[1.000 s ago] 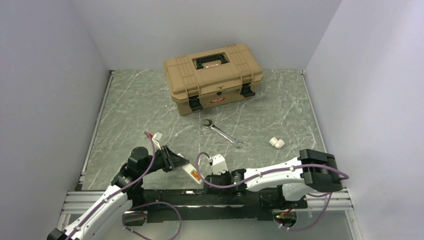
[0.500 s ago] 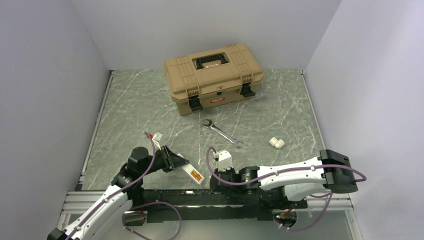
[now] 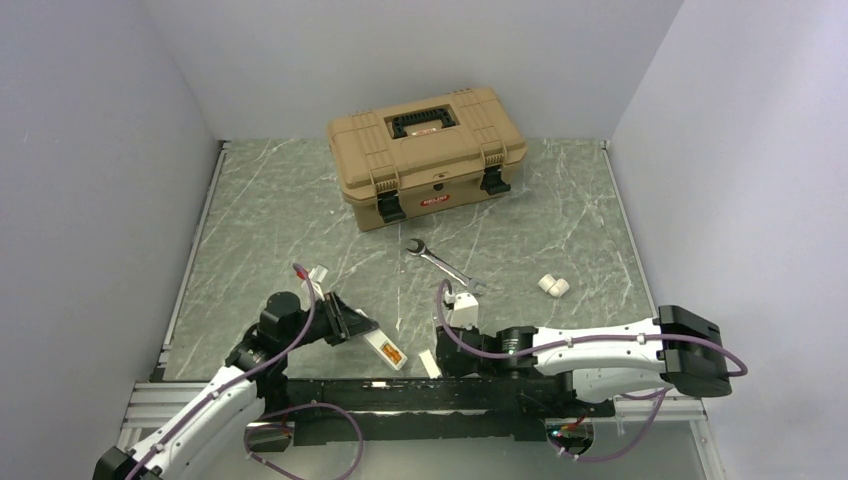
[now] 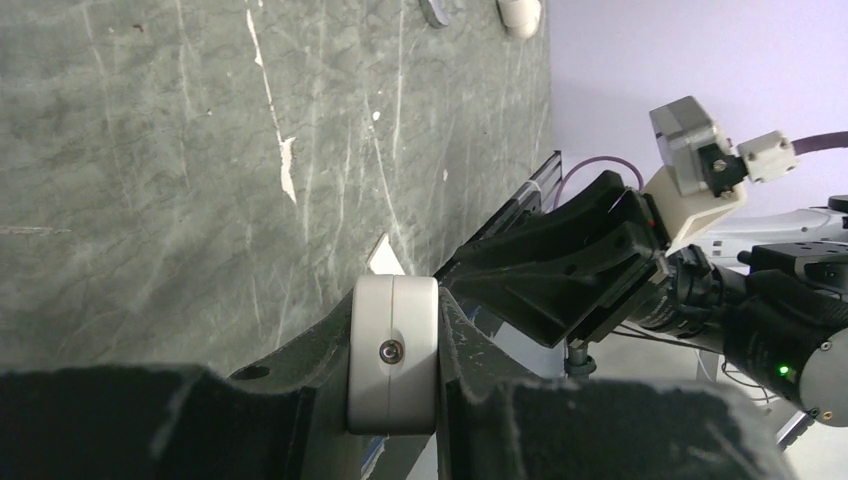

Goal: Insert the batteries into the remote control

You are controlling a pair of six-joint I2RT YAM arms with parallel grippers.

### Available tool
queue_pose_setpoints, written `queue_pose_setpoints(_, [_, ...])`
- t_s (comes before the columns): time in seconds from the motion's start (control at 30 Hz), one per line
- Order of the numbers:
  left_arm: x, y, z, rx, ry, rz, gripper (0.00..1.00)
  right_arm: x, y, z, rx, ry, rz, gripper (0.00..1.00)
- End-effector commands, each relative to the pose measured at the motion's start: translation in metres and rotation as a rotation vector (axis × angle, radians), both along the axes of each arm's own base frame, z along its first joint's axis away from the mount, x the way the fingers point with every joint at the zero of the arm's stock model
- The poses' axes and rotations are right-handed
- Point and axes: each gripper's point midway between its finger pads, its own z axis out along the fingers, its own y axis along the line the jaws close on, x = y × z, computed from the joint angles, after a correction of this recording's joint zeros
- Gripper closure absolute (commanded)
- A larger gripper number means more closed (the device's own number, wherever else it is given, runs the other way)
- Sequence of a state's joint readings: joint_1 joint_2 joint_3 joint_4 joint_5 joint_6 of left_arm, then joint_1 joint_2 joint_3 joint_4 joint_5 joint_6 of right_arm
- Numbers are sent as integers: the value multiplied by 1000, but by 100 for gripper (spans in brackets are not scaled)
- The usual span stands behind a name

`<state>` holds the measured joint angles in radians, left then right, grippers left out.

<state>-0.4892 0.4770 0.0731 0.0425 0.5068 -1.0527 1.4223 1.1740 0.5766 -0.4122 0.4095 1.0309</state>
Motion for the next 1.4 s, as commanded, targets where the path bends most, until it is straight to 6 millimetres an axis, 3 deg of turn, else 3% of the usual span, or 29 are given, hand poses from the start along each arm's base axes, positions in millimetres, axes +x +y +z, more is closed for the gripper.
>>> queue_pose_setpoints(0.0, [15, -5, 26, -16, -101, -2, 100, 4, 16, 12, 124, 12, 1, 63])
queue_pose_setpoints(0.33, [23, -28, 34, -2, -125, -19, 100, 4, 9, 6, 129, 31, -35, 63])
queue_pose_setpoints(0.9, [37, -54, 25, -7, -117, -28, 100, 5, -5, 6, 154, 27, -79, 63])
queue_pose_setpoints(1.37, [39, -62, 18, -14, -111, -38, 100, 5, -7, 3, 143, 27, -77, 62])
